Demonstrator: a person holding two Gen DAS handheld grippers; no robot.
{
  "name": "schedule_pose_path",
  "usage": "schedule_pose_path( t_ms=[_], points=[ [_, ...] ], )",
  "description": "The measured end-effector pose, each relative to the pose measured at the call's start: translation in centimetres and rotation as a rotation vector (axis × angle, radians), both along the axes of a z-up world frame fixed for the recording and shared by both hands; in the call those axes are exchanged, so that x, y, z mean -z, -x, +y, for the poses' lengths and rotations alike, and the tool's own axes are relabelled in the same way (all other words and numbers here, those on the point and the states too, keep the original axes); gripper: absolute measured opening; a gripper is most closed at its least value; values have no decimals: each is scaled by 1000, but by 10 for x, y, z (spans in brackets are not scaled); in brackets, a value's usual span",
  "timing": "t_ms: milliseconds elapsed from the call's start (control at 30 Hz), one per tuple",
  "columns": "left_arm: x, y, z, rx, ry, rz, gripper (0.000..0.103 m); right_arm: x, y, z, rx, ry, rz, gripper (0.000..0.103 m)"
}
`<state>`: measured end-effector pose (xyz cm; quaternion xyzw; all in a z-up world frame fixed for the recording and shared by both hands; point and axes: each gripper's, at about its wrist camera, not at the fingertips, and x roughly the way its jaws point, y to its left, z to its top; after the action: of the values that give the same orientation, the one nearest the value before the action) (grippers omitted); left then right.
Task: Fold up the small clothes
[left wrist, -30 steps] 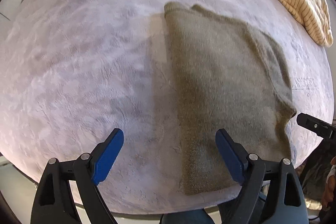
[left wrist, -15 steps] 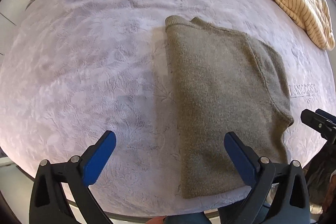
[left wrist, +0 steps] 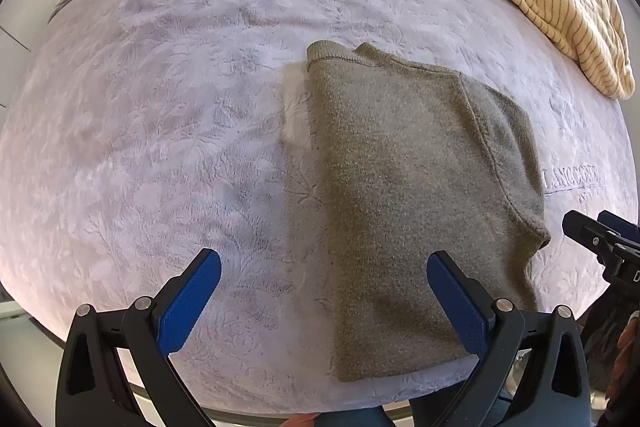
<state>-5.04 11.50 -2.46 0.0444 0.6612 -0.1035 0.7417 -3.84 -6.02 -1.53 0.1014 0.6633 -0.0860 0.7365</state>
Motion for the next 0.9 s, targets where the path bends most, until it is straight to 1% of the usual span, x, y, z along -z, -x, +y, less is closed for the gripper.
schedule_pose_path(
  t_ms=[900],
  points=[
    [-4, 2, -1, -3, 0, -8, 103, -4, 2, 3, 5, 0, -9, 87]
  ],
)
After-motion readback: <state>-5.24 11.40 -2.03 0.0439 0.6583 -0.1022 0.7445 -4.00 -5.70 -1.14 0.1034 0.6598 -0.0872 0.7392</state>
